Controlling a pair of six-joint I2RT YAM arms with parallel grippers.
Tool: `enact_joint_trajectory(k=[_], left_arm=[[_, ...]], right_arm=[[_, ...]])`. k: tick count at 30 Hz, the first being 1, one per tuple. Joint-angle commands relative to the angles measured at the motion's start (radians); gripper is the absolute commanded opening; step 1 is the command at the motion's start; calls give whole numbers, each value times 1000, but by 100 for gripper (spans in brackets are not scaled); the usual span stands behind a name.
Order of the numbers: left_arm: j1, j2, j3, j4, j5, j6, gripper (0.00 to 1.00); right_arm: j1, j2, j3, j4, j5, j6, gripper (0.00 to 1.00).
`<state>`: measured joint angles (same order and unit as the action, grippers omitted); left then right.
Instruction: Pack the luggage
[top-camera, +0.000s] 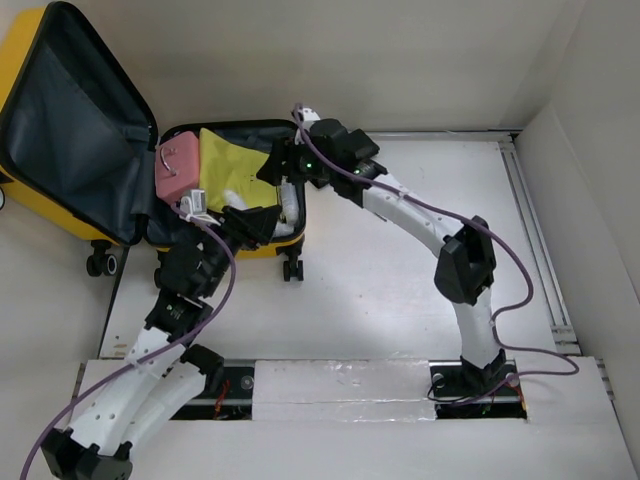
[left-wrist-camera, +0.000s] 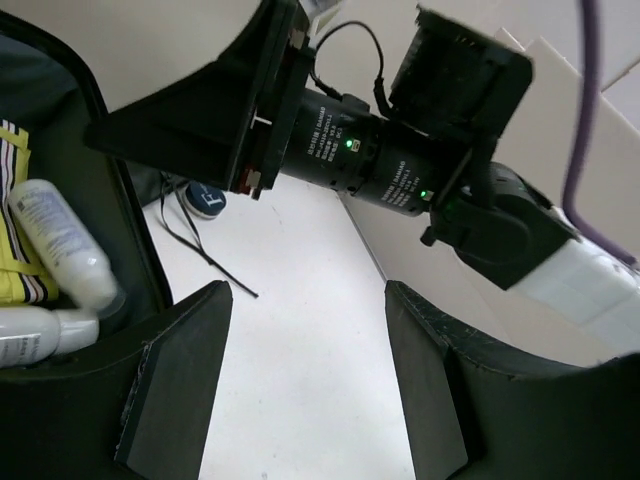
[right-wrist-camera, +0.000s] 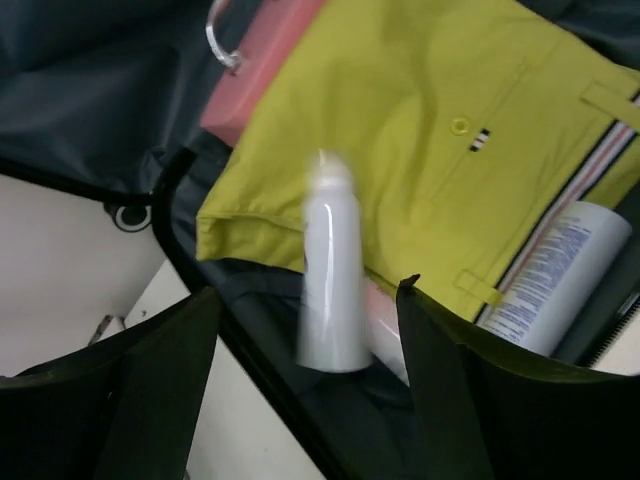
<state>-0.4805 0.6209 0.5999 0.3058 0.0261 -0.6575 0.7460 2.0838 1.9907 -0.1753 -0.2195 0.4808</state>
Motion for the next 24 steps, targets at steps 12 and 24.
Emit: enact_joint_trajectory(k=[12, 24], left_arm=[[0, 22, 8, 38, 23, 16, 58], [0, 79, -5, 82, 21, 16, 58]], right_arm=[[-371, 36, -152, 15, 270, 13, 54], [-415, 377, 252, -368, 407, -162, 90]])
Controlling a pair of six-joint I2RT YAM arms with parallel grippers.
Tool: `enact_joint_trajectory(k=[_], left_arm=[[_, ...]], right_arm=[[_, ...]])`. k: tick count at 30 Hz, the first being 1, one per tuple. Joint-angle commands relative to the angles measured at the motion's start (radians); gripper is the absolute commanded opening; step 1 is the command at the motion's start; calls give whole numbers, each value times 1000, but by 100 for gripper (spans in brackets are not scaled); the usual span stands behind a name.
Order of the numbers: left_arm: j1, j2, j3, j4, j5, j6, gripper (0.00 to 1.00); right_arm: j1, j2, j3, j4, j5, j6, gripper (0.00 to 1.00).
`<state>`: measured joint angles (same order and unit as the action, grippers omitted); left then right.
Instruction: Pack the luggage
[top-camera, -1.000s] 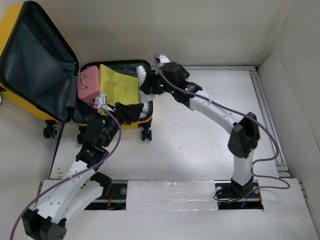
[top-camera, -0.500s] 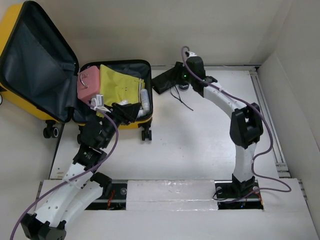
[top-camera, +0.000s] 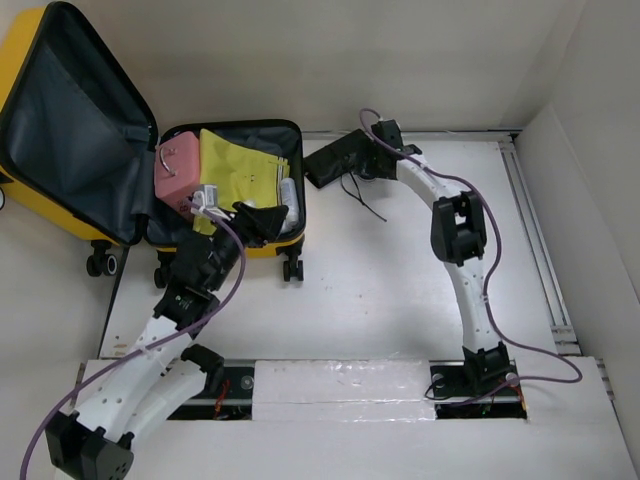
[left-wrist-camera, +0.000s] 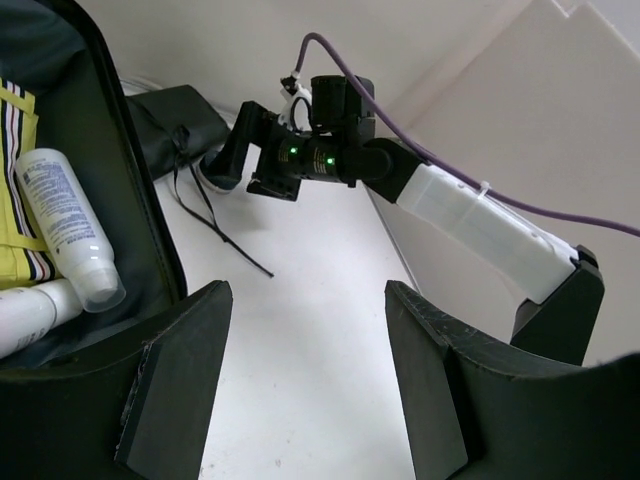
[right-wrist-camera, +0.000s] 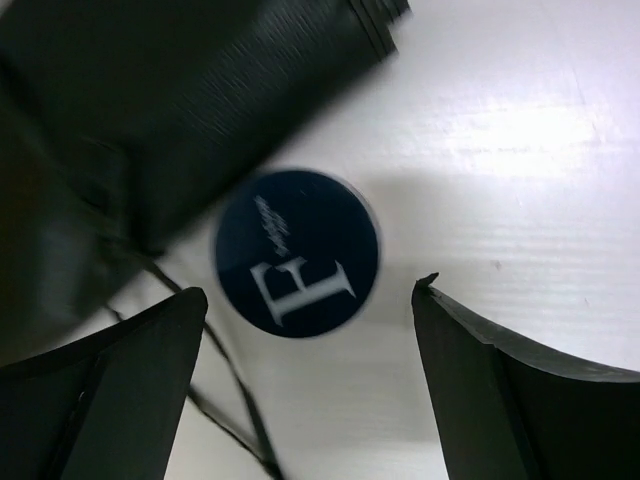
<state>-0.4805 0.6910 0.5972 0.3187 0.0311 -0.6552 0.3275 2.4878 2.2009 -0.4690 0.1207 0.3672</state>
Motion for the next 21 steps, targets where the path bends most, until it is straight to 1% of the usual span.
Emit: enact_joint_trajectory(k=[1, 3, 7, 10, 13, 19, 21], left_arm=[[0, 8, -13, 69, 16, 14, 58], [0, 21, -13, 82, 16, 14, 58], [0, 42, -13, 91, 16, 23, 58], [0, 53, -13, 91, 16, 23, 58], [0, 53, -13, 100, 16, 23, 58], [0, 62, -13, 111, 38, 23, 58], [0, 62, -13, 120, 47, 14, 58]], right_arm=[[4, -27, 42, -74, 66, -57, 90], [4, -27, 40, -74, 66, -57, 90], [4, 51, 108, -109, 56, -68, 90], [4, 77, 135, -118, 66, -68, 90], [4, 118, 209, -154, 66, -77, 90], [4, 160, 276, -165, 47, -86, 83], [-5, 196, 344, -192, 46, -86, 83]])
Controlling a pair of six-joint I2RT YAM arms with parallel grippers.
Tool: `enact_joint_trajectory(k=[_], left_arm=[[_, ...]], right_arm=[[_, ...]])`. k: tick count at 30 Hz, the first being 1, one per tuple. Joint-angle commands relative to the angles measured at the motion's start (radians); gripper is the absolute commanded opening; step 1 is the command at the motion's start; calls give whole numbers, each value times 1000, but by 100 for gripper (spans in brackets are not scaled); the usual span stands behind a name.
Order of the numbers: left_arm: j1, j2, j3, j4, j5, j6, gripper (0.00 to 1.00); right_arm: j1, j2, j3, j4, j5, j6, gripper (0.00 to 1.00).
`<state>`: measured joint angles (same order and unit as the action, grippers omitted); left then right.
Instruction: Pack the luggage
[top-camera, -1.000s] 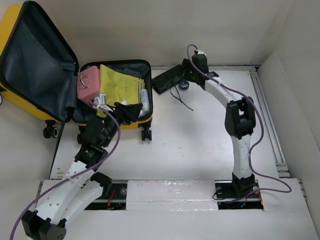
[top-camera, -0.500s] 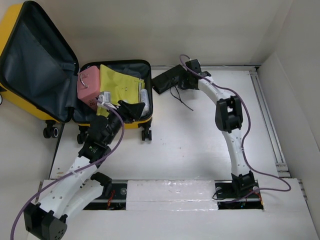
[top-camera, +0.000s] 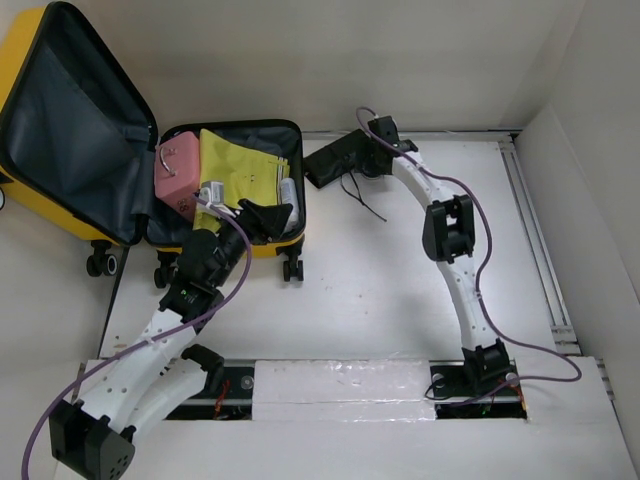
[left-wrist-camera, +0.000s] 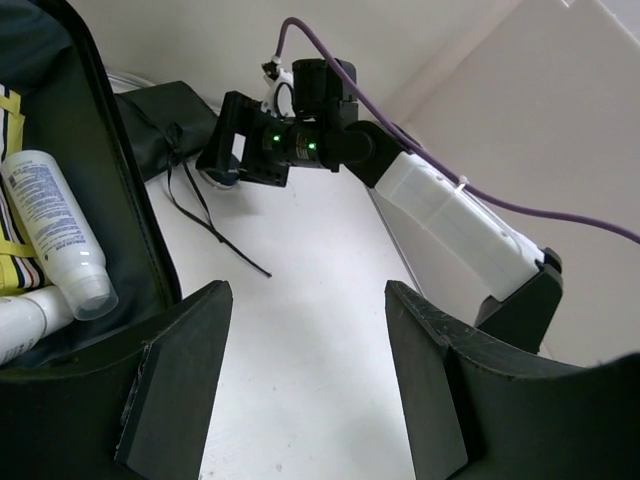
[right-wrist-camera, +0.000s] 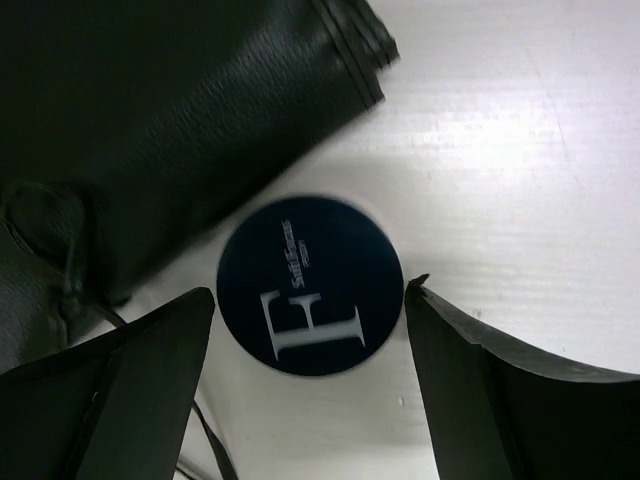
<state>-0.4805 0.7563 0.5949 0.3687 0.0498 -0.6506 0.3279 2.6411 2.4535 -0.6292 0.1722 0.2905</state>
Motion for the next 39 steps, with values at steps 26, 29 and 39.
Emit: enact_joint_trajectory(k=[26, 29, 39], left_arm=[[0, -21, -10, 102, 48, -11, 58], [0, -60, 0, 72, 27, -11, 58], [0, -176, 20, -40, -25, -1, 58]], right_arm=[[103, -770, -811, 494, -473, 33, 46], [177, -733, -736, 494, -511, 56, 49], [266, -365, -162, 470, -585, 246, 81]])
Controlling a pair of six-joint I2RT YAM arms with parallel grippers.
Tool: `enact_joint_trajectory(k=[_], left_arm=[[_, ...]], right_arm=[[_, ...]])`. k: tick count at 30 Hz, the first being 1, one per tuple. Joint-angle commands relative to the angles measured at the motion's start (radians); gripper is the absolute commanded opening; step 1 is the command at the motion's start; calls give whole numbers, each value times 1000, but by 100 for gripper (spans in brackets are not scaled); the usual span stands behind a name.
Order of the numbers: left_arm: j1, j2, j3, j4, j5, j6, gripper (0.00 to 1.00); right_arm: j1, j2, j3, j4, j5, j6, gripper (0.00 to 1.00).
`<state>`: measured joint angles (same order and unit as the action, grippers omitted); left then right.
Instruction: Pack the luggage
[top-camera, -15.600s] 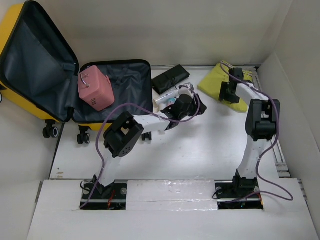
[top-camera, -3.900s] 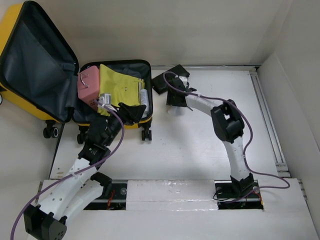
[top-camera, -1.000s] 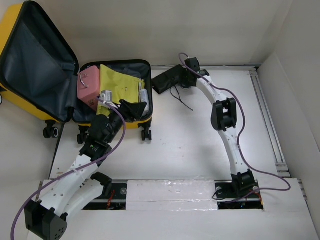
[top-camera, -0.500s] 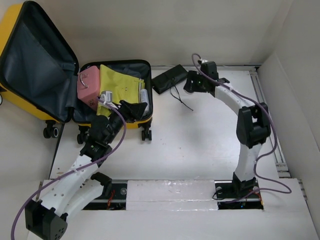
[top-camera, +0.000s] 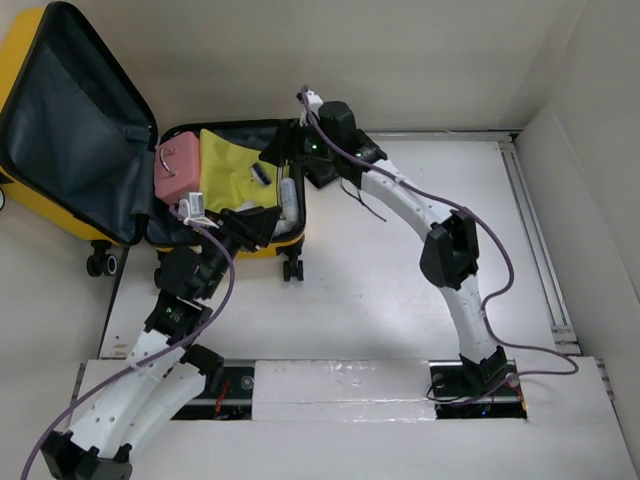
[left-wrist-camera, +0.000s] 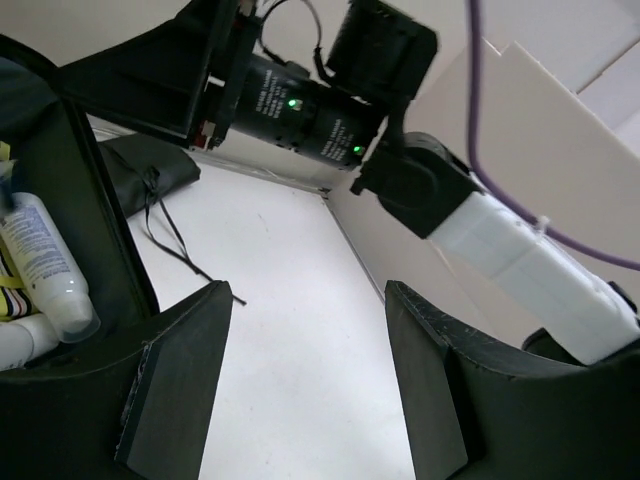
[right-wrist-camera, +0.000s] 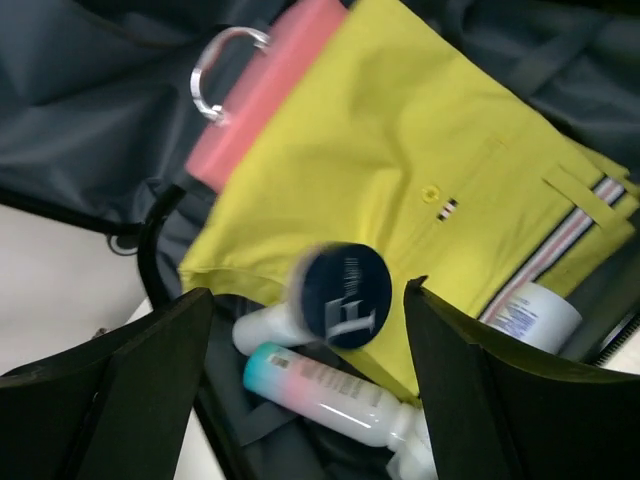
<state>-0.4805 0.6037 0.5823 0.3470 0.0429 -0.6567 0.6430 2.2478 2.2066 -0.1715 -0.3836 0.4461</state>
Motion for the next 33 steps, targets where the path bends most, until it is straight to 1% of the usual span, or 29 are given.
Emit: enact_joint_trajectory(k=[1, 4, 5, 7, 8, 9, 11, 12, 13, 14, 15, 17, 18, 20, 22, 23, 24, 26, 28, 30, 31, 32, 33], left_arm=[[0, -24, 33, -31, -18, 5, 58], [0, -51, 22, -40, -28, 14, 58], [0, -62, 13, -40, -28, 14, 58], [0, -62, 13, -29, -28, 14, 58], [0, -52, 13, -29, -28, 14, 58], [0, -51, 2, -29, -15, 14, 58], [0, -41, -10, 9, -6, 5, 58], [0, -29, -10, 18, 5, 5, 58], [0, -28, -10, 18, 5, 5, 58], [0, -15, -10, 18, 18, 5, 58], [0, -15, -10, 18, 18, 5, 58], [0, -15, -25, 53, 28, -6, 58], [0, -15, -25, 53, 38, -15, 58], [0, -2, -25, 41, 38, -15, 58], [0, -2, -25, 41, 38, -15, 58], [0, -2, -25, 41, 38, -15, 58], [0, -2, -25, 41, 38, -15, 58], [0, -2, -25, 41, 26, -4, 58], [0, 7, -25, 53, 26, -4, 58], [0, 16, -38, 63, 26, -4, 58], [0, 16, -38, 63, 26, 5, 58], [0, 27, -38, 63, 26, 5, 58], [0, 27, -38, 63, 17, 5, 58]], right_arm=[[-69, 29, 85, 24, -38, 91, 83], [-106, -62, -60, 90, -22, 103, 84], [-135, -83, -143, 104, -8, 103, 84], [-167, -131, -211, 127, 3, 103, 83], [-195, -145, -246, 127, 50, 103, 80], [-206, -157, -316, 127, 90, 103, 78], [-215, -168, -373, 127, 175, 103, 70], [-229, -156, -392, 127, 242, 103, 69], [-229, -116, -392, 127, 267, 115, 69], [-239, -88, -381, 95, 299, 126, 69], [-240, -58, -334, 74, 310, 126, 69], [-240, 31, -288, 40, 339, 158, 72], [-240, 60, -265, 14, 339, 167, 72], [-240, 145, -174, -19, 376, 181, 75], [-240, 202, -93, -91, 396, 181, 77], [-240, 228, -15, -111, 396, 190, 78], [-240, 274, 22, -131, 396, 190, 79], [-240, 309, 100, -157, 396, 200, 79], [-240, 361, 145, -184, 396, 209, 79], [-240, 372, 157, -198, 376, 218, 75], [-240, 381, 137, -183, 376, 218, 60], [-240, 381, 137, -171, 364, 236, 50], [-250, 395, 137, -171, 332, 236, 42]])
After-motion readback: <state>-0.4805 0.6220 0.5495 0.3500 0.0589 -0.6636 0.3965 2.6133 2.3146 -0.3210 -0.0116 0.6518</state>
